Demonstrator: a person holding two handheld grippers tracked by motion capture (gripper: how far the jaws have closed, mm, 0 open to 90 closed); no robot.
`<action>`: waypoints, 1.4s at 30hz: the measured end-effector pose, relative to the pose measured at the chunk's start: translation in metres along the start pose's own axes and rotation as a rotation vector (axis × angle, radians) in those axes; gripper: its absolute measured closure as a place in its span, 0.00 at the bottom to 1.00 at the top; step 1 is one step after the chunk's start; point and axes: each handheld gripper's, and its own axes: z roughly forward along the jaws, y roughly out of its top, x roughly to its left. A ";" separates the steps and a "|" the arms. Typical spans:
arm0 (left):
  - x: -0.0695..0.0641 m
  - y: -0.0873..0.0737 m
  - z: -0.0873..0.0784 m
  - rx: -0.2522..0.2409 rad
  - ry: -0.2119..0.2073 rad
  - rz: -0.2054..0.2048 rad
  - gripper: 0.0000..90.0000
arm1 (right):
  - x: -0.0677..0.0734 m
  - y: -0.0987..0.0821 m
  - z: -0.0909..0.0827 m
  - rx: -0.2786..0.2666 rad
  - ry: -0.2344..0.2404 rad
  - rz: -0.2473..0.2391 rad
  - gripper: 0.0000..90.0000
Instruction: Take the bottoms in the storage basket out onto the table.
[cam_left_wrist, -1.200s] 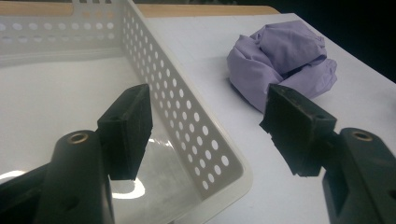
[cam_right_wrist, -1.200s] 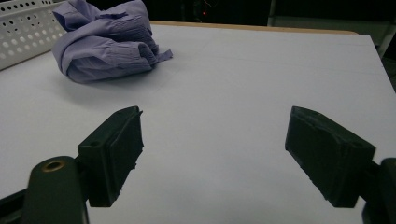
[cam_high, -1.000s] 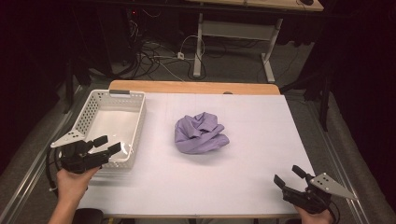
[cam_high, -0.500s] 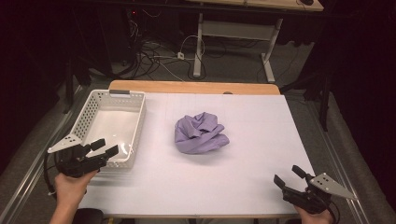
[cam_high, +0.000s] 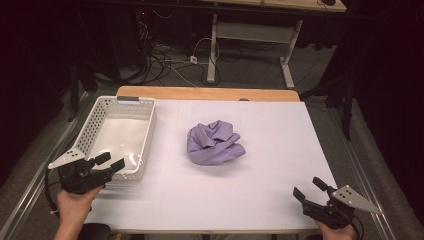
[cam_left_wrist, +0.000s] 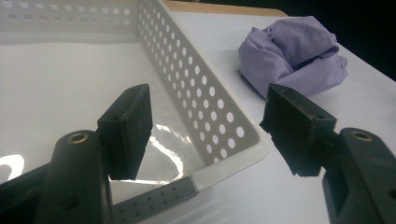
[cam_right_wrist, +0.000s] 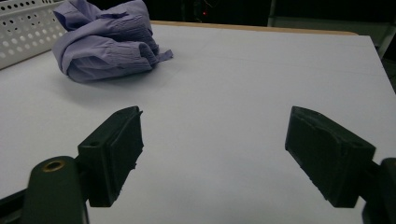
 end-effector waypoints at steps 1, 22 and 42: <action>0.000 -0.001 0.000 0.000 0.000 -0.001 0.36 | 0.000 0.000 0.000 0.000 0.001 0.000 0.22; 0.002 -0.011 -0.004 -0.011 0.015 -0.013 0.36 | 0.000 0.000 0.000 0.000 0.001 0.002 0.22; 0.000 -0.020 -0.006 -0.034 0.042 -0.013 0.36 | -0.001 0.000 0.000 -0.002 0.003 0.006 0.22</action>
